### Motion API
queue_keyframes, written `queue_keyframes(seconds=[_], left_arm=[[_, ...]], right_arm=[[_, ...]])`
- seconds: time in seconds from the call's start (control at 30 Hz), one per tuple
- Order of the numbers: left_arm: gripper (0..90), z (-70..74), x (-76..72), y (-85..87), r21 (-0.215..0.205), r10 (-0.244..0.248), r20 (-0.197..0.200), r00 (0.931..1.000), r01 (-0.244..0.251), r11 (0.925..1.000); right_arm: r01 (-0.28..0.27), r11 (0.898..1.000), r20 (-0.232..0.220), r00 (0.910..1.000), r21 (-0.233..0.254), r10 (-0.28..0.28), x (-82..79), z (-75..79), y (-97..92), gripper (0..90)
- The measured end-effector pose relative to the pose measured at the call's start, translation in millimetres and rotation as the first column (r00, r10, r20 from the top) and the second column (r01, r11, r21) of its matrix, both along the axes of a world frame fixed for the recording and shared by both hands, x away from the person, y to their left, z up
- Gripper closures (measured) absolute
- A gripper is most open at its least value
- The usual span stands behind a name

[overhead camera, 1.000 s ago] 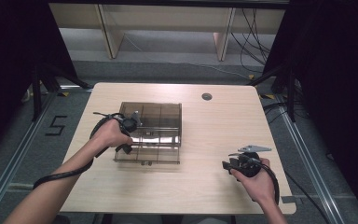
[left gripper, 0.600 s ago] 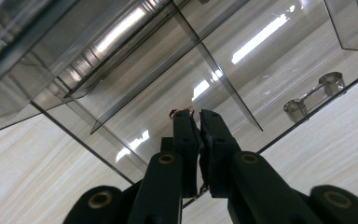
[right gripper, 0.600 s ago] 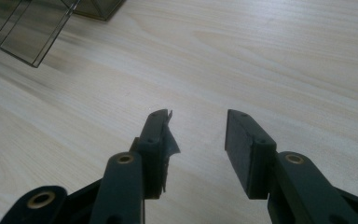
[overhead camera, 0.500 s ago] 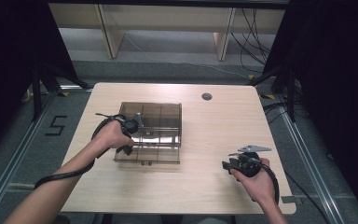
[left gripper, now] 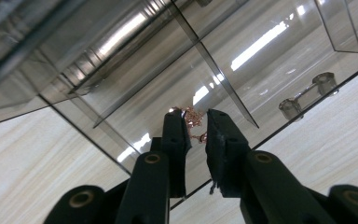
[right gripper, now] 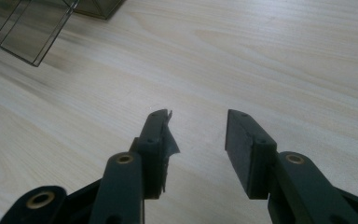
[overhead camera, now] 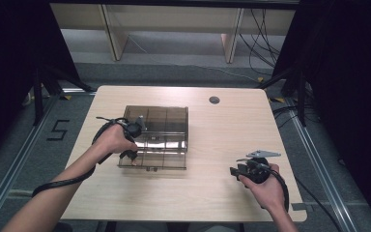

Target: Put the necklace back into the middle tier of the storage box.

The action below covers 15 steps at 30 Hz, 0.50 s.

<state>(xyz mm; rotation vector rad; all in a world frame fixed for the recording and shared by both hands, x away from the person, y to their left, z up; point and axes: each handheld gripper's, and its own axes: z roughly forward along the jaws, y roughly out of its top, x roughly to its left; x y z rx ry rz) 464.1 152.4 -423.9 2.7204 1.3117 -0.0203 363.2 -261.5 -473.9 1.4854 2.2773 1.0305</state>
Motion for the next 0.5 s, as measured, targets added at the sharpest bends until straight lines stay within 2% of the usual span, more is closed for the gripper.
queue_keyframes(seconds=[0.13, 0.17, 0.23, 0.33, 0.37, 0.4, 0.5], left_arm=[[72.1, 5.9, -3.2, 6.4, -0.015, 0.015, 0.027, 0.9995, -0.014, 0.9998], [71.3, 8.2, -4.0, 8.2, -0.004, 0.013, 0.031, 0.9995, -0.012, 0.9999], [69.8, 10.0, -7.1, 11.8, -0.023, 0.020, 0.050, 0.9986, -0.019, 0.9995], [66.3, 13.5, -11.0, 16.7, -0.032, 0.025, 0.059, 0.9980, -0.023, 0.9992], [65.6, 14.2, -12.7, 17.6, -0.035, 0.031, 0.053, 0.9981, -0.029, 0.9990], [65.2, 15.6, -12.8, 19.3, -0.033, 0.021, 0.058, 0.9981, -0.019, 0.9993], [64.1, 19.6, -15.8, 21.2, -0.047, 0.034, 0.080, 0.9962, -0.030, 0.9984]], right_arm=[[0.002, 1.000, -0.001, 1.0000, -0.003, -0.002, -0.4, 0.3, 0.2, 59.9], [-0.001, 1.000, -0.001, 1.0000, 0.001, 0.001, -0.1, -0.1, 0.1, 59.8], [0.001, 1.000, 0.000, 1.0000, 0.000, -0.001, 0.0, -0.1, -0.1, 59.8], [0.002, 1.000, 0.000, 1.0000, 0.004, -0.002, 0.0, -0.1, -0.1, 59.8], [0.019, 1.000, -0.019, 0.9996, 0.011, -0.019, -1.1, 0.7, 0.7, 59.8], [0.004, 1.000, 0.000, 1.0000, -0.001, -0.004, 0.8, -0.7, 0.0, 59.8], [0.016, 1.000, -0.027, 0.9995, 0.009, -0.016, -0.2, 0.7, 2.6, 59.6]])
